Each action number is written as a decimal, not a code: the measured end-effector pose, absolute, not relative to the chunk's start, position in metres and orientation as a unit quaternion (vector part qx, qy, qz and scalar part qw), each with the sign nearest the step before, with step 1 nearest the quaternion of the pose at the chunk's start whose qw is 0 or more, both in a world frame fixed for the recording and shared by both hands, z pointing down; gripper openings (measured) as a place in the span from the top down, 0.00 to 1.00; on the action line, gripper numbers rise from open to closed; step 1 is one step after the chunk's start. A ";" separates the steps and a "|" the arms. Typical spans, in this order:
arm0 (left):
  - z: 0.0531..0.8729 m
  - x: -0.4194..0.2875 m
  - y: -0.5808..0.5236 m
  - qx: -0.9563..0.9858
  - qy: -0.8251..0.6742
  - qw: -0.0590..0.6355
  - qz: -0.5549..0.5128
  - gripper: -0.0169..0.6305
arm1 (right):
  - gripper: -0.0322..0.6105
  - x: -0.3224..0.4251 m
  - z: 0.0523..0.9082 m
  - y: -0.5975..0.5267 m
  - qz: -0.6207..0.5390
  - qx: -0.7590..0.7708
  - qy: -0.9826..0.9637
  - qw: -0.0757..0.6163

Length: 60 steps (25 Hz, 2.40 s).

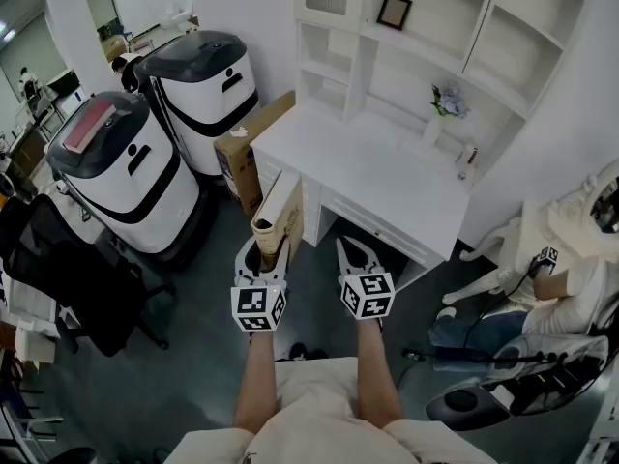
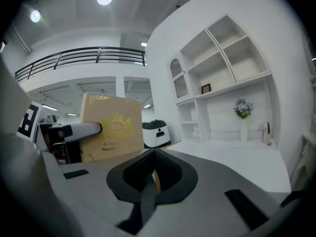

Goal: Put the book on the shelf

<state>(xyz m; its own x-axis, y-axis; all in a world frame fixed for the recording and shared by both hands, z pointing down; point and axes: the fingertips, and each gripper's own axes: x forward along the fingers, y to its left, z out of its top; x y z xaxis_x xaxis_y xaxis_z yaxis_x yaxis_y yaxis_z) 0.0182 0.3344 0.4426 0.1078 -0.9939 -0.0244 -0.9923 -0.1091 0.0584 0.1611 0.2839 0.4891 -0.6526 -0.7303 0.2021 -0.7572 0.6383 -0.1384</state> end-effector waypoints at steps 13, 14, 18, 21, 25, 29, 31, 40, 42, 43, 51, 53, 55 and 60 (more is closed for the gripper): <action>0.442 0.030 0.351 0.752 -0.658 0.018 -0.040 0.64 | 0.91 0.176 0.499 0.294 0.104 0.427 -0.894 0.085; 0.442 0.032 0.352 0.751 -0.658 0.020 -0.042 0.64 | 0.91 0.180 0.499 0.295 0.108 0.428 -0.893 0.081; 0.446 0.040 0.353 0.754 -0.654 0.031 -0.058 0.64 | 0.91 0.195 0.503 0.290 0.122 0.427 -0.894 0.064; 0.449 0.039 0.356 0.755 -0.652 0.034 -0.058 0.64 | 0.91 0.197 0.505 0.290 0.141 0.419 -0.895 0.052; 0.448 0.033 0.351 0.752 -0.654 0.032 -0.071 0.64 | 0.91 0.195 0.506 0.285 0.139 0.412 -0.899 0.051; 0.454 0.027 0.342 0.750 -0.654 0.040 -0.088 0.64 | 0.91 0.189 0.513 0.274 0.142 0.403 -0.902 0.061; 0.459 0.020 0.334 0.750 -0.653 0.047 -0.095 0.64 | 0.91 0.182 0.513 0.264 0.140 0.400 -0.904 0.064; 0.465 -0.027 0.255 0.750 -0.650 0.055 -0.112 0.64 | 0.91 0.130 0.516 0.185 0.135 0.389 -0.909 0.072; 0.462 -0.041 0.228 0.752 -0.648 0.051 -0.107 0.64 | 0.91 0.116 0.511 0.160 0.133 0.390 -0.908 0.070; 0.460 -0.048 0.214 0.753 -0.647 0.049 -0.106 0.64 | 0.91 0.110 0.509 0.147 0.131 0.393 -0.908 0.069; 0.446 -0.099 0.104 0.773 -0.627 0.036 -0.083 0.64 | 0.91 0.071 0.490 0.045 0.128 0.430 -0.892 0.056; 0.444 -0.111 0.077 0.781 -0.619 0.033 -0.076 0.64 | 0.91 0.059 0.491 0.022 0.131 0.439 -0.887 0.054; 0.442 -0.124 0.051 0.788 -0.611 0.031 -0.069 0.64 | 0.91 0.047 0.492 0.000 0.135 0.449 -0.882 0.050; 0.446 -0.145 0.005 0.808 -0.585 0.033 -0.058 0.64 | 0.91 0.036 0.501 -0.041 0.146 0.486 -0.861 0.039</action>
